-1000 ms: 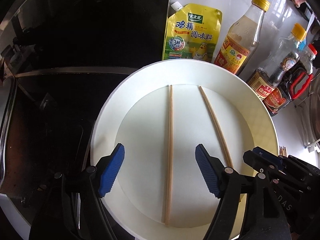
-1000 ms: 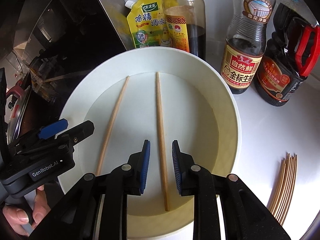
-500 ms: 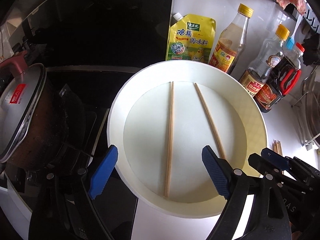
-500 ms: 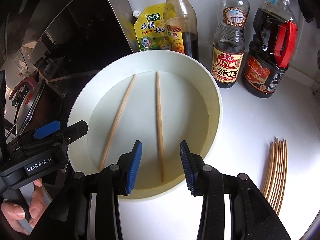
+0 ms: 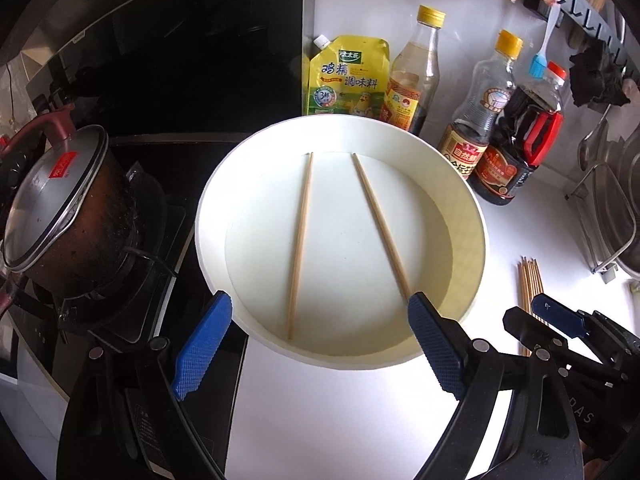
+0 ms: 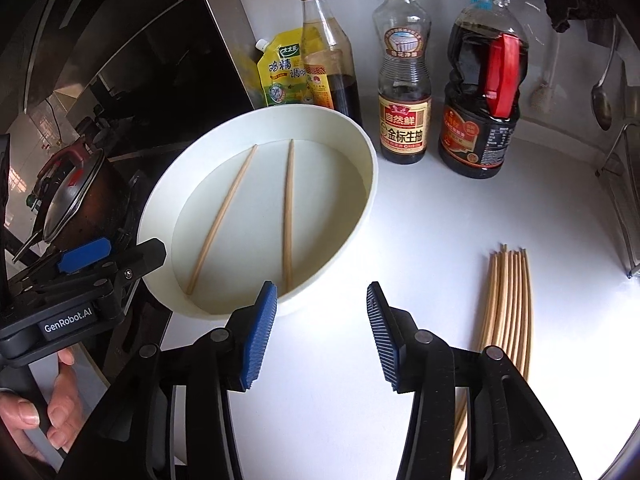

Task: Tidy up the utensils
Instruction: 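Move both open tools back to the chopstick pile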

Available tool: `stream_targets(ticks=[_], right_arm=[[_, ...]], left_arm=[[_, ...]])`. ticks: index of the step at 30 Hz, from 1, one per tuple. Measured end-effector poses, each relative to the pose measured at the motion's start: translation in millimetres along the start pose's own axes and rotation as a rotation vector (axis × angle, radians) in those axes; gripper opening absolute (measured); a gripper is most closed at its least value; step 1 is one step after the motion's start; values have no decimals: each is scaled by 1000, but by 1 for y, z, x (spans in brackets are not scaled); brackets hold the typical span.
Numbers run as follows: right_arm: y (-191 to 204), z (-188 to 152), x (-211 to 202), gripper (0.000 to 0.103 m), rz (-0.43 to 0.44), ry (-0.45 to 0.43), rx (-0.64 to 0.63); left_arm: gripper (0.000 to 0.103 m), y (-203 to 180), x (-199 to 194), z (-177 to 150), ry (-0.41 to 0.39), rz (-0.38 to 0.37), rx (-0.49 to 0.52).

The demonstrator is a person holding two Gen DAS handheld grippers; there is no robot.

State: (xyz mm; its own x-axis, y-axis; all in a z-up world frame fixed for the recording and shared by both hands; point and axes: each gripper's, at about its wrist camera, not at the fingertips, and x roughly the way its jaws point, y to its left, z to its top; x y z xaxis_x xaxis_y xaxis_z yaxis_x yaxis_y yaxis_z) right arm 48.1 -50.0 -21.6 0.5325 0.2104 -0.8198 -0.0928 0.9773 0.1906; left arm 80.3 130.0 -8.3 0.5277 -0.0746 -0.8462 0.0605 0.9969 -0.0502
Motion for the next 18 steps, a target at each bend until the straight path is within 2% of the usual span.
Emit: stream_targets(ticks=[18], right_arm=[[-114,-51,-50,48,-112,-18,96]], left_arm=[[89,-117,-11,-33,4,-90,102]])
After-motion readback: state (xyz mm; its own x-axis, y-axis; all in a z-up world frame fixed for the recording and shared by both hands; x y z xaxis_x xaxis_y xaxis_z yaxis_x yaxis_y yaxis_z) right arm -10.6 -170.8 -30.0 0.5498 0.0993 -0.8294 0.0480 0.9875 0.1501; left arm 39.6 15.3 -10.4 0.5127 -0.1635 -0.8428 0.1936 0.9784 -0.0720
